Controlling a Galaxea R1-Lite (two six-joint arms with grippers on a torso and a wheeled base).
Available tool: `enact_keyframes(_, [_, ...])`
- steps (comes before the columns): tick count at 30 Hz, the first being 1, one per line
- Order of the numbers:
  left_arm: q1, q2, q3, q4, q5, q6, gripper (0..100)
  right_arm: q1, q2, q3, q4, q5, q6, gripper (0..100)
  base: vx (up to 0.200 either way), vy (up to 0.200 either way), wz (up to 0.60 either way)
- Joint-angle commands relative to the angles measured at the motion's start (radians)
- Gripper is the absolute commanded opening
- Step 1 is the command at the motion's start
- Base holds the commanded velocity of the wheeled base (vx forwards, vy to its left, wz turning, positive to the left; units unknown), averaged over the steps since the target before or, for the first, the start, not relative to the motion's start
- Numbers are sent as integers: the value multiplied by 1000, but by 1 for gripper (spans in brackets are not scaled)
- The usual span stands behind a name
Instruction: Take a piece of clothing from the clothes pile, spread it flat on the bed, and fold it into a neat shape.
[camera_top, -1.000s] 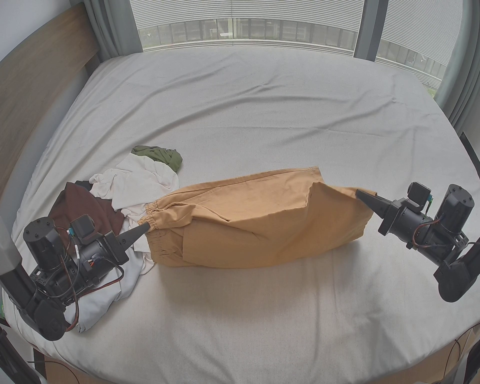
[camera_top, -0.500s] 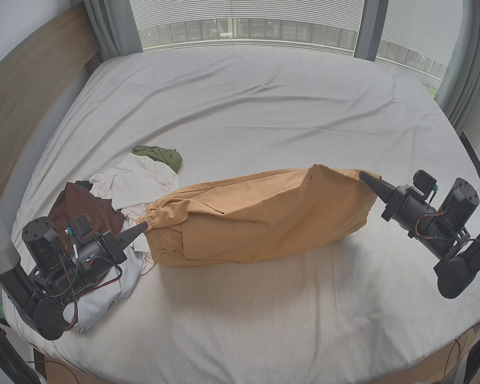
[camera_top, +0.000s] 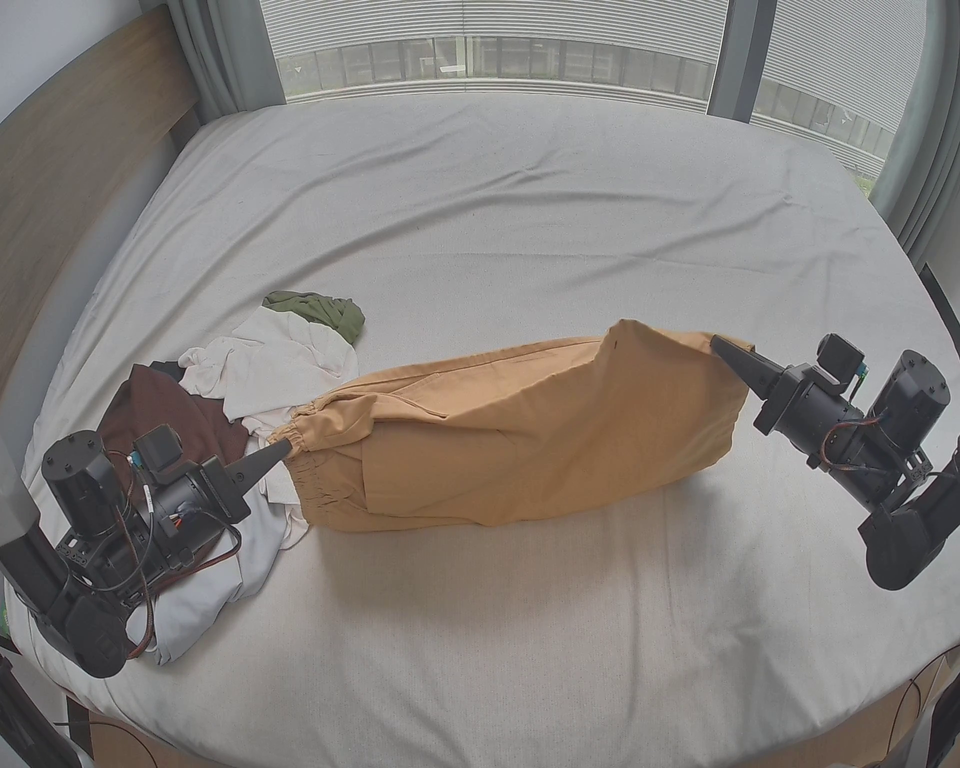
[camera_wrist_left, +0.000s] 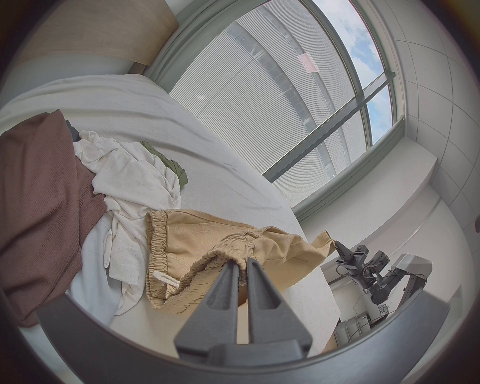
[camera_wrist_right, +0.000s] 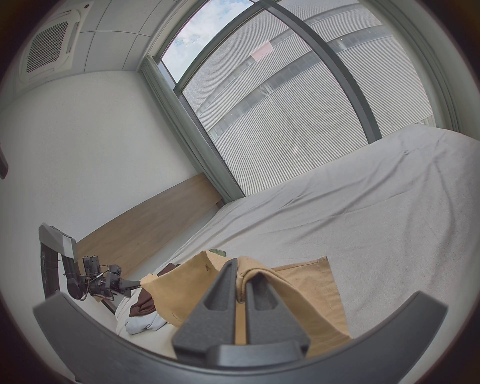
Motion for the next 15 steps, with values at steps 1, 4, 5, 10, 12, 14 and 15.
enact_keyframes(1, [1, 6, 3, 1, 1, 1, 0, 3, 20, -6, 0, -10, -1, 0, 0, 0, 0])
enact_keyframes(4, [1, 6, 1, 1, 1, -1, 0, 3, 33, -16, 1, -10, 2, 0, 0, 0, 0])
enact_keyframes(5, [1, 6, 1, 1, 1, -1, 0, 3, 33, -16, 1, -10, 2, 0, 0, 0, 0])
enact_keyframes(10, [-11, 32, -31, 1, 17, -5, 0, 13, 165, -168, 7, -33, 15, 0, 0, 0, 0])
enact_keyframes(12, [-11, 37, -37, 2, 21, -5, 0, 13, 180, -196, 14, -35, 15, 0, 0, 0, 0])
enact_keyframes(14, [-2, 61, -56, 4, 40, -5, 0, 11, 224, -271, 33, -33, 17, 0, 0, 0, 0])
enact_keyframes(15, [1, 68, -62, 4, 43, -5, 0, 9, 235, -291, 44, -33, 17, 0, 0, 0, 0])
